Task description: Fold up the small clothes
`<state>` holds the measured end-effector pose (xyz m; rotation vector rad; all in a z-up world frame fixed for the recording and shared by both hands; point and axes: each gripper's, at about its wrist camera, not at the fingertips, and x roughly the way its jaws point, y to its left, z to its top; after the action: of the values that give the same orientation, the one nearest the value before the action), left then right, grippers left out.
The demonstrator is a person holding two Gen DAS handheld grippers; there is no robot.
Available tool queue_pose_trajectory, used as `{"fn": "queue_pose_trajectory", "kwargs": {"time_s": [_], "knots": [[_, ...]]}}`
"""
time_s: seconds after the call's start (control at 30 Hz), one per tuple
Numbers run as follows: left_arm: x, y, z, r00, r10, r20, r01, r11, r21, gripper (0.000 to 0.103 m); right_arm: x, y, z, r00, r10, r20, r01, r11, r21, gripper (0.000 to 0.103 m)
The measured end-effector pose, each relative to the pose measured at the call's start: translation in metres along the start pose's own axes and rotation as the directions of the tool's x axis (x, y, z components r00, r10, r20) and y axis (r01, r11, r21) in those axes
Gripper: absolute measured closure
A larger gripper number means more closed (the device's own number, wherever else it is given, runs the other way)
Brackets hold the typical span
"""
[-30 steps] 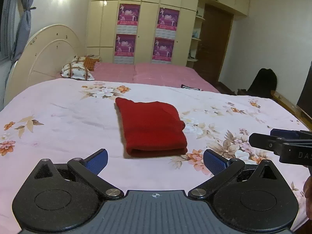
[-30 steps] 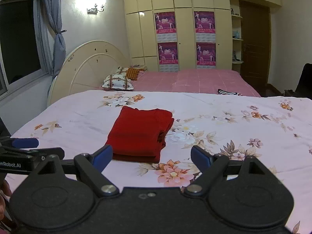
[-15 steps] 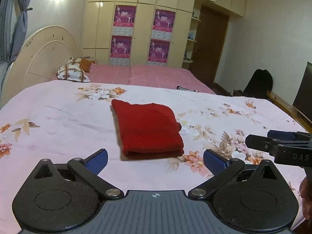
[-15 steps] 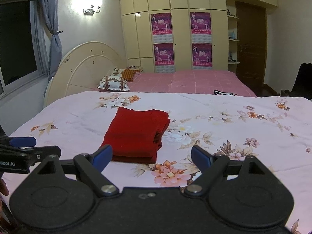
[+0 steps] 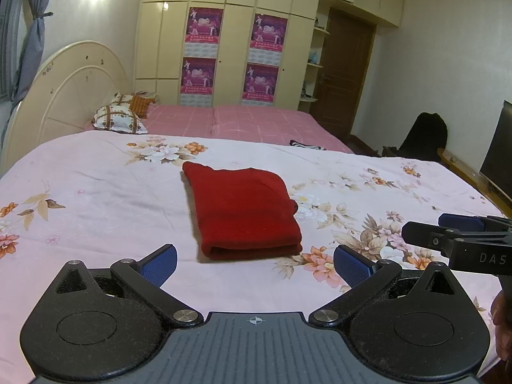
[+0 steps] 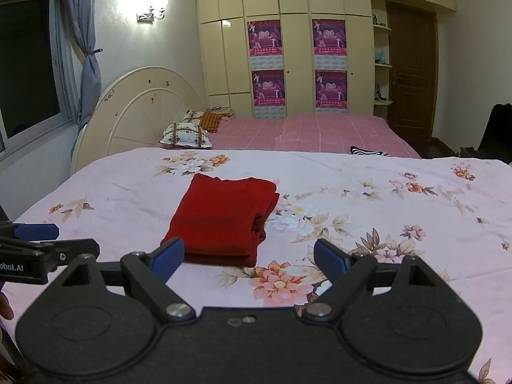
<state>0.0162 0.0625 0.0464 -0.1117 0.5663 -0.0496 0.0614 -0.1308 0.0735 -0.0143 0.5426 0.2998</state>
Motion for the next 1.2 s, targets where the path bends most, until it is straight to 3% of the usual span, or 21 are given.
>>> {"fn": "queue_pose_trajectory", "kwargs": {"time_s": [1.2], "knots": [[0.0027,0.0019,0.0045,0.999,-0.03,0.032,0.03,1.0,0.0,0.0,0.0066,0.0031,0.0005,1.0,0.016,-0.002,-0.016,1.0,-0.015,0.015]]}}
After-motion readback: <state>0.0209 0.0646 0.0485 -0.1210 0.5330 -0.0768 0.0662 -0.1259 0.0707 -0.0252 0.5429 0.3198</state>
